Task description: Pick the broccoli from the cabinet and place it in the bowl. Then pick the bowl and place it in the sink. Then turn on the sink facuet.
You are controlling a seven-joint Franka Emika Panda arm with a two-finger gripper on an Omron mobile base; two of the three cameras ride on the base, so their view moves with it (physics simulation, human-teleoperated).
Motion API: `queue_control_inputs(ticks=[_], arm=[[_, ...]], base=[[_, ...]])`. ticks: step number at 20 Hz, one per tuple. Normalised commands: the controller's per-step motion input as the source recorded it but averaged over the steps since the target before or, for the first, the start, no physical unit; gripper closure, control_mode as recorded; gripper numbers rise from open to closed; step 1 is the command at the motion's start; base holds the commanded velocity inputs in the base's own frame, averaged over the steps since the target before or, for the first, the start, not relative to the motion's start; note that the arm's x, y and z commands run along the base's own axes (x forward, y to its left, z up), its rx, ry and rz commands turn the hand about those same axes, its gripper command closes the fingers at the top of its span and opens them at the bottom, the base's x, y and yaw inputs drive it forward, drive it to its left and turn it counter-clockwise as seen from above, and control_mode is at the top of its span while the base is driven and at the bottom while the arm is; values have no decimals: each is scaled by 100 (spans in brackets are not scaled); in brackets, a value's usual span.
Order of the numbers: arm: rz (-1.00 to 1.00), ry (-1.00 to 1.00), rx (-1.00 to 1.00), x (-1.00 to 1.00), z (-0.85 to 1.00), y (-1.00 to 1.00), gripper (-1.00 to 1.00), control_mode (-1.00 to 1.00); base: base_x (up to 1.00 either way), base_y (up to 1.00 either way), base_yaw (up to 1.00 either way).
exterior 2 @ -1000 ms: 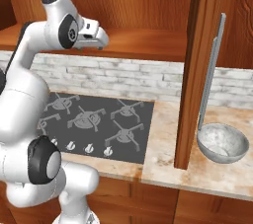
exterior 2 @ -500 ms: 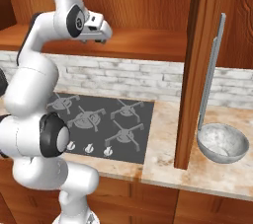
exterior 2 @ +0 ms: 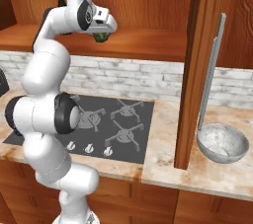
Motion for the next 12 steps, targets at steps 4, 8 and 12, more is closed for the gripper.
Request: queue_control_inputs(ticks=[4,8,12], arm=[[0,0,0,34,-5,0,-100,-100],[0,0,0,-14,-23,0,-100,-100],[0,4,0,-33,-41,0,-100,-100]], base=[[0,0,0],[0,0,0],[0,0,0]])
